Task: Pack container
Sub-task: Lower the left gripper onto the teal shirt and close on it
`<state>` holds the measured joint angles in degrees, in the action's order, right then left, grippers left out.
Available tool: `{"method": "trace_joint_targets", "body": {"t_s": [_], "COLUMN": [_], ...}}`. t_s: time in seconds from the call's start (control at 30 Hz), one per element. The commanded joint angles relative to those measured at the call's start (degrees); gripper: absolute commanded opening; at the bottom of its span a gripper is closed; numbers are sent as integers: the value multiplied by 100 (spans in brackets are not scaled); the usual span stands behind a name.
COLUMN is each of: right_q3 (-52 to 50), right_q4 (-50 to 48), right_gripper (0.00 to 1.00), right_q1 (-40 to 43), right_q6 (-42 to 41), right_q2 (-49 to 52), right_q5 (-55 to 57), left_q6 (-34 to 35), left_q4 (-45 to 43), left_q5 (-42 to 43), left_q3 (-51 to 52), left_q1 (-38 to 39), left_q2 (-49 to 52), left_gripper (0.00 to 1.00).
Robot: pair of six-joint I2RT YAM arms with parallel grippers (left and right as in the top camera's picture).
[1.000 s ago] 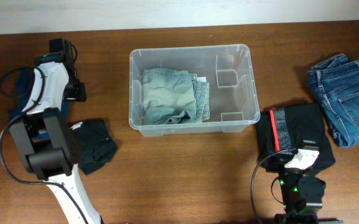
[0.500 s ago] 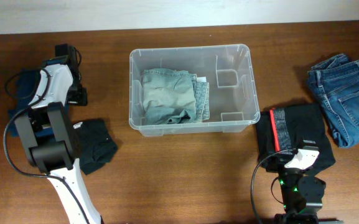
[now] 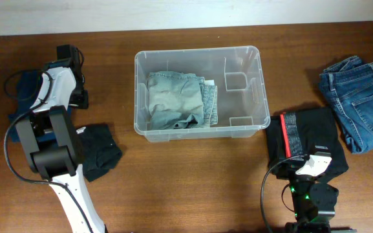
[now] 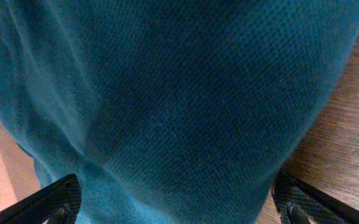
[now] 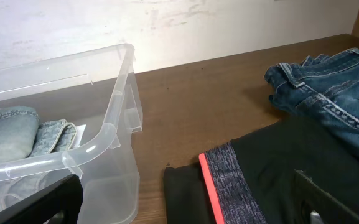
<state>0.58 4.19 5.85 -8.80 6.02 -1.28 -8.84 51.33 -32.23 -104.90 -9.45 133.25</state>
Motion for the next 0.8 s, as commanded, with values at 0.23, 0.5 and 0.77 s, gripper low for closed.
{"method": "trace_joint_targets", "body": {"t_s": [0.23, 0.5, 0.77], "right_q3": [-26, -26, -26], "right_q4": [33, 33, 33], "right_gripper": [99, 99, 99], "right_q1": [-31, -31, -31], "right_q6": [20, 22, 22], "right_q2": [-42, -42, -42], "right_q5": [50, 50, 50], "left_q6": [-116, -116, -114], "left_q4": [-114, -118, -90], "left_q5": [-535, -507, -505], "left_q3": [-13, -13, -13], "left_q1": [-46, -57, -57], "left_q2": [389, 748, 968], "left_gripper": [99, 95, 80]}}
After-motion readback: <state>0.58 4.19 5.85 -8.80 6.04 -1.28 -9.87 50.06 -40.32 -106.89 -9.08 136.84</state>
